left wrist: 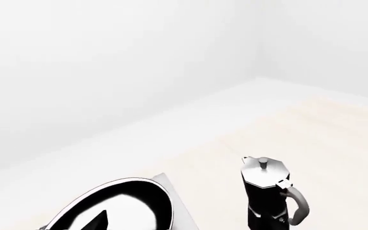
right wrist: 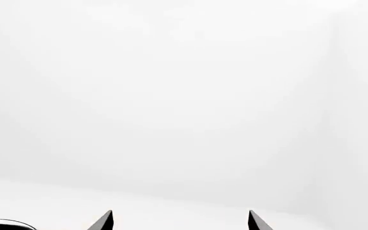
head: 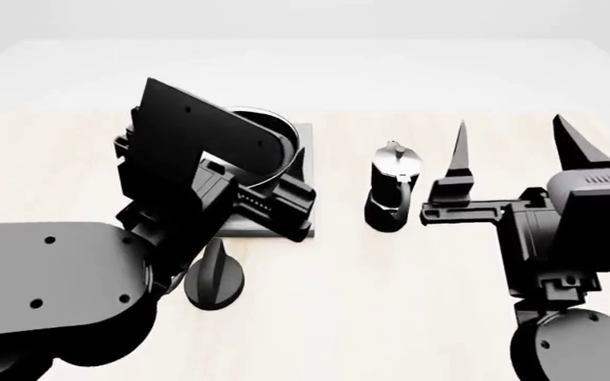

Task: Turn on the stove and put the frying pan on it.

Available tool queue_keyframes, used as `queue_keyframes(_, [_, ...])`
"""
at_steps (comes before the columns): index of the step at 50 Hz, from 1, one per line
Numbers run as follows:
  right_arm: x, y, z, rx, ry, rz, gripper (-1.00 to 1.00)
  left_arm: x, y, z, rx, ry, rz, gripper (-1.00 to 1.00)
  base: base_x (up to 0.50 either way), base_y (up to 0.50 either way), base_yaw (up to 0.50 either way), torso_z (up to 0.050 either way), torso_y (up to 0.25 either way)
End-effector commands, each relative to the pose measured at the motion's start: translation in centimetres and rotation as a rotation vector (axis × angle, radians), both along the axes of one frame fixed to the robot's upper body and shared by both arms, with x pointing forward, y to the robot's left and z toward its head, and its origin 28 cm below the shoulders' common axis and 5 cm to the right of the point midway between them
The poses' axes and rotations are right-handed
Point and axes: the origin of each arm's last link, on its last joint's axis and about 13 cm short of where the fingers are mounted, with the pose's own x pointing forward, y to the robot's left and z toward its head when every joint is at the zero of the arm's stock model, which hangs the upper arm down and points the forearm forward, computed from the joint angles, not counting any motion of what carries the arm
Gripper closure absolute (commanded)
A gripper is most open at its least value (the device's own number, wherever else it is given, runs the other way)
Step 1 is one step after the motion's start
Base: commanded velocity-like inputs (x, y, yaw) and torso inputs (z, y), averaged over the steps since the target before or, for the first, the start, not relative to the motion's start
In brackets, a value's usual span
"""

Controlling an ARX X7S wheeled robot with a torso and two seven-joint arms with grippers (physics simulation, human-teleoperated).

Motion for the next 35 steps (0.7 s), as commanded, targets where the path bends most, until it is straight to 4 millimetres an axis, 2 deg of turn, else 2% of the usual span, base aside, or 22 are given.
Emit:
queue_keyframes(1, [-0.8,0.5,1.5,-0.029,-0.064,0.028,-1.0,-0.3,-0.2,0.5,0.015,-0.065,0.015,-1.0,0.0,0.0,0.0,0.0,0.0])
queue_keyframes(26, [-1.0,1.3,2.7,-0.043,-0.1,0.053,-1.0,-1.2,-0.1,1.5,0.062,-0.247,0.09,-1.0,0.0,0.0,0.0,0.0,0.0])
queue_keyframes(35, [-1.1,1.7,4.6,-0.038,-0.16,0.069,-1.0,-1.7,-0.3,2.3,0.089,-0.335,0.121,-1.0,0.0,0.0,0.0,0.0,0.0])
